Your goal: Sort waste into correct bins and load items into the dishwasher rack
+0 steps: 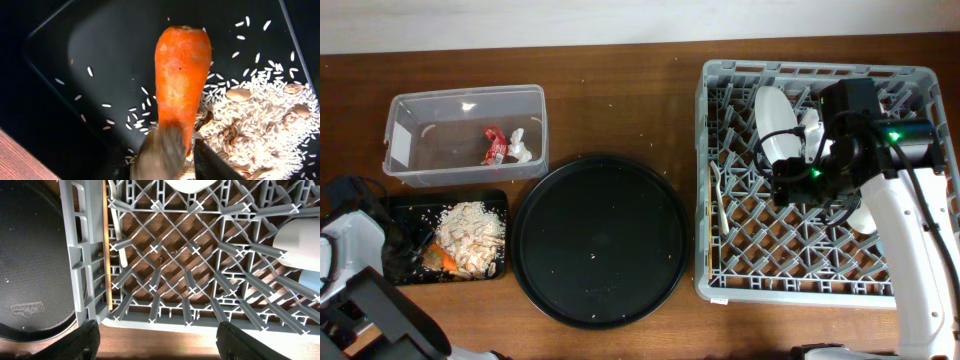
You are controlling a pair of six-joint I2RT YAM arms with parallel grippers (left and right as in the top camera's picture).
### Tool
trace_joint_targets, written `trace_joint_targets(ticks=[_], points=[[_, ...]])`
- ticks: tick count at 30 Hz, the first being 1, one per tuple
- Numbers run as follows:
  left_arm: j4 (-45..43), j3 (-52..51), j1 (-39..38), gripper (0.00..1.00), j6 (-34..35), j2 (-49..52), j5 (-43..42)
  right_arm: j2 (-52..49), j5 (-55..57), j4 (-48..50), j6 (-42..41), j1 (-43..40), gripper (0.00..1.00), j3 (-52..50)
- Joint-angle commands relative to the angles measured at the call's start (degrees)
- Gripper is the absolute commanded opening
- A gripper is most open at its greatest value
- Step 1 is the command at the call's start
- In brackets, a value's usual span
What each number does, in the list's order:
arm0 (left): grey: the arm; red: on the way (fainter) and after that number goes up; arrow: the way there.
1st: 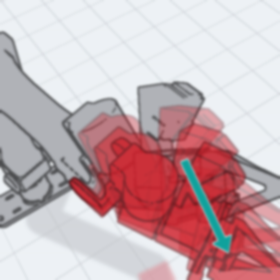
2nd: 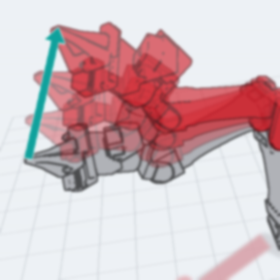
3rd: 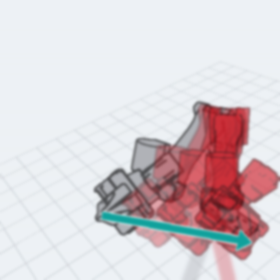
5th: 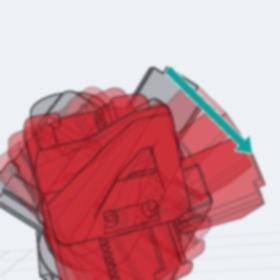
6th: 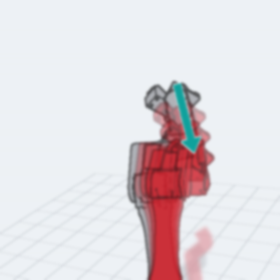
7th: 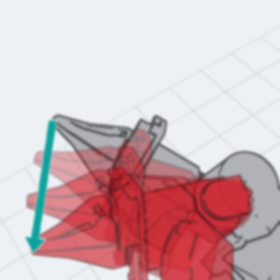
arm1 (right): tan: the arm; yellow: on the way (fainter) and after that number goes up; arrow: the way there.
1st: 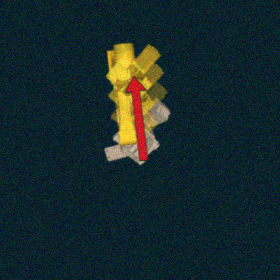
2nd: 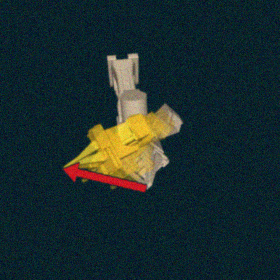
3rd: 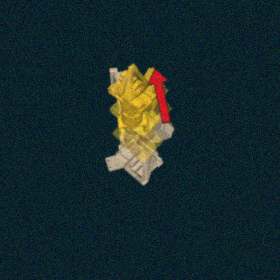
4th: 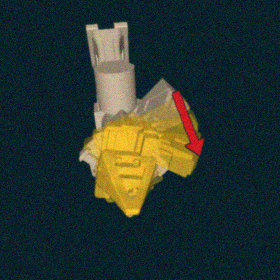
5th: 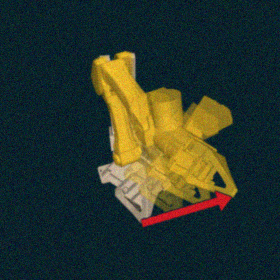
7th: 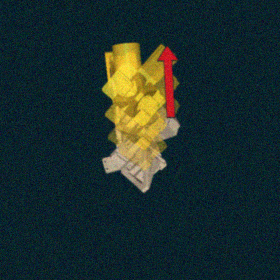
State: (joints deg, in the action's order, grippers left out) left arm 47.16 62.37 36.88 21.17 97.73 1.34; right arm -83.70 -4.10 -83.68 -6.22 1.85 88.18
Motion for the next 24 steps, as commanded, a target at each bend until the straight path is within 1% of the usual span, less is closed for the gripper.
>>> trace_joint_targets(ticks=[1, 3, 6, 8, 9, 11, 14, 15, 16, 17, 19, 22, 23, 24], points=[[0.28, 0.48, 0.28, 0.54, -0.22, 0.28, 0.13, 0.33, 0.55, -0.11, 0.07, -0.42, 0.78, 0.48], [0.76, 0.5, 0.28, 0.58, -0.22, 0.24, -0.09, 0.33, 0.5, -0.11, 0.04, -0.44, 0.77, 0.48], [3.06, 2.03, 0.24, 0.59, -0.22, -0.52, -2.01, 0.33, -0.35, 0.11, 0.02, -0.44, 0.77, 0.5], [4.98, 4.26, -0.61, 0.59, -0.72, -2.29, -6.67, 0.33, -1.31, 0.81, 0.04, -0.44, 0.78, 0.5], [5.22, 5.07, -1.57, 0.59, -2.32, -3.39, -9.01, 0.33, -1.77, 1.36, 0.02, -0.44, 0.78, 0.5], [5.35, 6.25, -4.9, 0.6, -4.44, -6.36, -12.68, 0.33, -2.62, 2.73, 0.02, -0.44, 0.83, 0.5], [4.26, 6.62, -12.87, 0.63, -7.34, -10.36, -14.25, 0.31, -5.03, 5.77, 0.04, -0.42, 0.94, 0.5], [3.76, 6.62, -17.03, 0.64, -9.03, -11.43, -14.23, 0.26, -6.01, 7.41, 0.02, -0.42, 0.97, 0.5], [3.23, 6.62, -22.05, 0.67, -11.02, -11.98, -14.23, 0.11, -7.37, 9.14, 0.04, -0.42, 1.0, 0.5], [3.5, 6.62, -29.31, 0.72, -13.9, -11.87, -13.97, -0.22, -8.85, 11.19, 0.04, -0.42, 0.98, 0.5], [5.77, 6.62, -39.19, 0.76, -18.16, -10.78, -11.96, -0.81, -9.01, 11.89, 0.37, -0.44, 0.98, 0.5], [12.41, 6.69, -47.36, 0.77, -18.64, -10.32, -6.38, -1.22, -8.81, 8.79, 2.25, -0.44, 0.98, 0.5], [17.77, 7.28, -48.89, 0.77, -17.55, -10.45, -6.54, -1.14, -8.81, 6.03, 2.84, -0.44, 0.98, 0.5], [20.5, 7.58, -48.87, 0.77, -16.15, -10.6, -6.78, -1.14, -8.79, 4.61, 2.84, -0.44, 0.98, 0.5]])
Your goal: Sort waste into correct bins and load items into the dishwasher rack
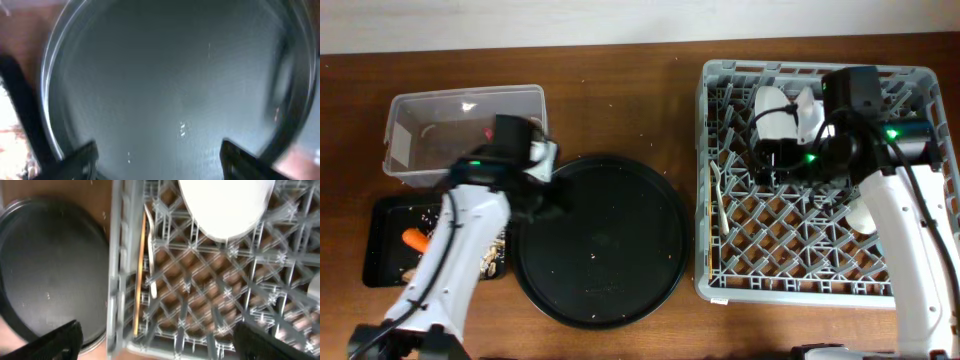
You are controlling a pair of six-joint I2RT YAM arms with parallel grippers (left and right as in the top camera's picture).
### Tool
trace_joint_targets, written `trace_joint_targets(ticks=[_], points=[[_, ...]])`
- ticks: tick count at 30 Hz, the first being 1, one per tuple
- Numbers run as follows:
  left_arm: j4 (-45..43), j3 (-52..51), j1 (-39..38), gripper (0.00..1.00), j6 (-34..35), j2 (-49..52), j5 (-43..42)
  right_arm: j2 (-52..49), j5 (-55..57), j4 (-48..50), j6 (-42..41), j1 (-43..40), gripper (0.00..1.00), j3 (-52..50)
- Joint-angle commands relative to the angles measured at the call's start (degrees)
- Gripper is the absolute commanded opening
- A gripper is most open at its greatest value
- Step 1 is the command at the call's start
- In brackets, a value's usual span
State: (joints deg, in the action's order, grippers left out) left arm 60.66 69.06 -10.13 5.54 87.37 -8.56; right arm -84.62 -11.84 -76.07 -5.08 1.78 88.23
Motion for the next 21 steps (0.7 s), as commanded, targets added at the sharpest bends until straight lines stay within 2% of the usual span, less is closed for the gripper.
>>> trace_joint_targets(ticks=[1, 4, 8, 11, 15, 16, 21], points=[[10.25, 1.07, -1.49, 0.77, 0.44, -0.66, 2.29, -0.2, -1.05, -4.55, 1.7, -0.37, 0.98, 0.46], [16.04, 1.07, 0.98, 0.75, 0.44, -3.52, -0.02, 0.26, -1.07, -8.22, 1.68, -0.37, 0.98, 0.46], [16.02, 1.01, 3.74, 0.73, 0.39, -12.33, 0.74, 3.56, -1.07, -9.11, 1.62, -0.35, 0.98, 0.0], [11.69, -0.79, 3.87, 0.72, 0.13, -25.44, 5.7, 11.61, -1.05, -3.82, 1.4, -0.35, 0.98, -4.09], [3.17, -7.17, 3.87, 0.74, -1.49, -44.26, 8.46, 28.63, -0.39, 8.52, 1.46, -0.35, 0.98, -16.22], [0.33, -9.94, 3.91, 0.99, -1.22, -50.66, 8.61, 34.84, 1.97, 12.02, 1.44, -0.35, 0.98, -20.83], [-6.43, -18.25, 3.91, 1.0, -1.05, -63.19, 8.59, 52.57, 9.79, 16.74, 1.46, -0.35, 0.98, -32.37]])
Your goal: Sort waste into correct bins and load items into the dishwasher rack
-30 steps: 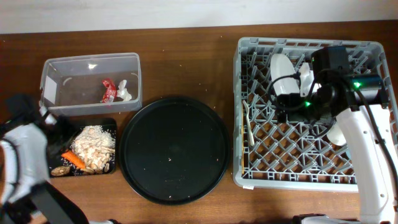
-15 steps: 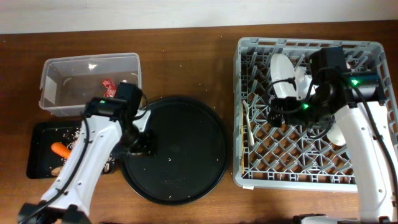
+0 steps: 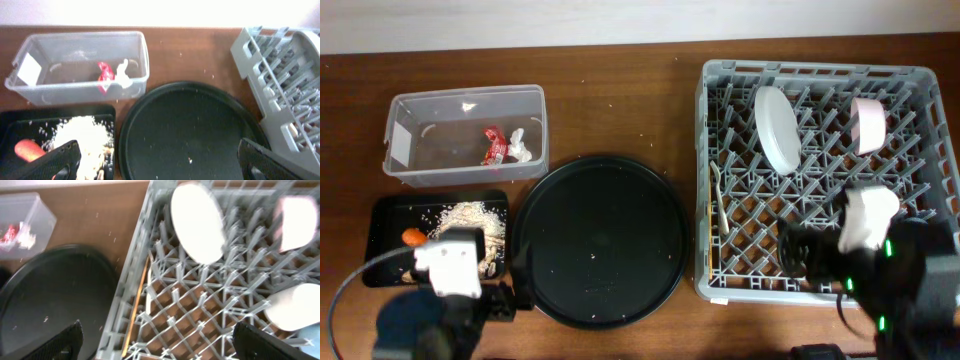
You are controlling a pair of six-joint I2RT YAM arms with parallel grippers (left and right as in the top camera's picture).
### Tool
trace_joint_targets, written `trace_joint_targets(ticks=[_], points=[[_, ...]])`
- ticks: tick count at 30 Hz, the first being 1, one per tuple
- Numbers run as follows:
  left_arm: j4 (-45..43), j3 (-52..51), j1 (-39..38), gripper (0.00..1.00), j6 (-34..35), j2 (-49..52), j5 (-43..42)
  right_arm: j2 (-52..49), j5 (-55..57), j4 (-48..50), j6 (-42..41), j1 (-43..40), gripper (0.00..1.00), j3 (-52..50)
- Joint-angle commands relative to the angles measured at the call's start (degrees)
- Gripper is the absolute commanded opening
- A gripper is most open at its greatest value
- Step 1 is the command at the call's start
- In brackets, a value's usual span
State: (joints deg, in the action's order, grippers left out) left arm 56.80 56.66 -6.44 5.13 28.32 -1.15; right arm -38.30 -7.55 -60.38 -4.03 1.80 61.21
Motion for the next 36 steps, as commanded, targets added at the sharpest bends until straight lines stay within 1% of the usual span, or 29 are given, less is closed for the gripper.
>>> trace_joint_targets(ticks=[1, 3, 5, 13, 23, 25, 27, 36], points=[[-2.97, -6.93, 0.22, 1.0, -0.63, -4.85, 1.18, 8.2, 5.49, 1.03, 0.42, -0.37, 0.98, -6.4], [-3.82, -8.66, 0.22, 0.99, -0.63, -5.01, 0.92, 11.63, 5.44, -0.68, 0.39, -0.37, 0.98, -7.41], [-3.76, -9.35, 0.22, 1.0, -0.66, -4.87, 0.96, 12.59, 5.46, -1.77, 0.42, -0.37, 0.98, -7.41], [-0.52, -9.49, 0.22, 1.0, -0.66, -4.87, 0.96, 12.5, 5.46, -3.3, 0.42, -0.37, 0.98, -7.43], [-0.37, -9.49, 0.22, 1.0, -0.68, -4.87, 0.96, 12.5, 5.46, -3.3, 0.42, -0.37, 0.98, -7.43], [-0.37, -9.49, 0.22, 1.0, -0.68, -4.87, 0.96, 12.5, 9.4, -3.37, 2.21, -0.37, 0.98, -7.43], [-0.37, -9.49, 0.22, 1.0, -0.68, -4.87, 0.96, 12.52, 13.62, -3.37, 2.34, -0.37, 0.98, -7.43], [-0.35, -9.49, 0.22, 0.99, -0.68, -4.87, 0.96, 13.94, 14.34, -3.96, 2.32, -0.37, 0.98, -7.43]])
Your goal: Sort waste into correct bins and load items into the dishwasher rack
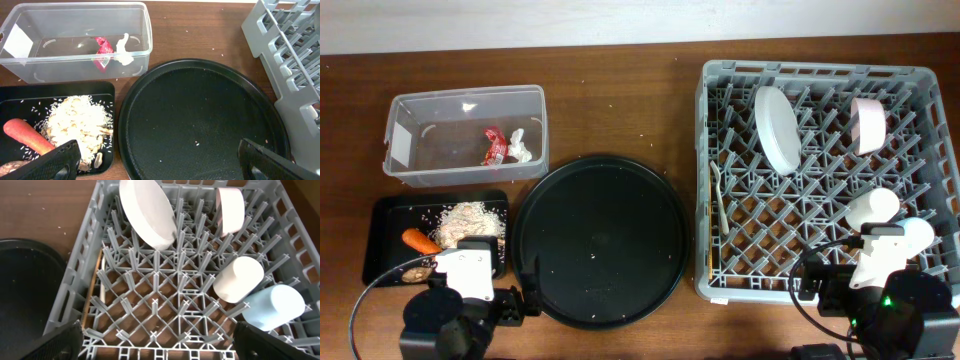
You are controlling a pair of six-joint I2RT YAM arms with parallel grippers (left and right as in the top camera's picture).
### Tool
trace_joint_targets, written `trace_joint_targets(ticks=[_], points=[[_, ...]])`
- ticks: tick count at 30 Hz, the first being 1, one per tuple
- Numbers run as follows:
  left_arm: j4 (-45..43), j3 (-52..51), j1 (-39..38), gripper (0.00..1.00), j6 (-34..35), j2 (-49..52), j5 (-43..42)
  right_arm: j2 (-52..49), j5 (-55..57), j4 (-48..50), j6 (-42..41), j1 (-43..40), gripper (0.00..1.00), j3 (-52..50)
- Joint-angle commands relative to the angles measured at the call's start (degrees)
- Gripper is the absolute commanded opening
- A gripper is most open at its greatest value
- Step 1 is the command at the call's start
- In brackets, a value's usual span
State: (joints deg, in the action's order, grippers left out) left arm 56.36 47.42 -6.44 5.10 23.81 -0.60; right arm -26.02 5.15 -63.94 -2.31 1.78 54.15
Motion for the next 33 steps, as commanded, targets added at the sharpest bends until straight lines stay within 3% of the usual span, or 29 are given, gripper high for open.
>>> trace_joint_targets(ticks=[1, 8, 14, 23, 30, 33], points=[[0.07, -0.24, 0.22, 1.0, -0.66, -0.37, 0.42, 2.67, 1.31, -0.37, 0.57, -0.35, 0.98, -0.37], [0.07, -0.24, 0.22, 1.0, -0.63, -0.37, 0.42, 12.33, -4.04, 5.62, 0.39, -0.35, 0.98, -3.78], [0.07, -0.24, 0.22, 1.0, -0.63, -0.37, 0.44, 25.11, -10.03, 28.89, 0.37, -0.35, 0.98, -25.29], [0.07, -0.24, 0.22, 0.99, -0.66, -0.37, 0.42, 25.81, -10.78, 63.65, 0.42, -0.31, 0.98, -46.88], [0.07, -0.24, 0.22, 1.0, -0.66, -0.37, 0.42, 25.81, -8.98, 70.97, 1.51, -0.81, 0.98, -53.68], [0.07, -0.24, 0.22, 1.0, -0.66, -0.37, 0.42, 25.81, -8.98, 69.29, 5.44, -1.25, 0.98, -53.83]])
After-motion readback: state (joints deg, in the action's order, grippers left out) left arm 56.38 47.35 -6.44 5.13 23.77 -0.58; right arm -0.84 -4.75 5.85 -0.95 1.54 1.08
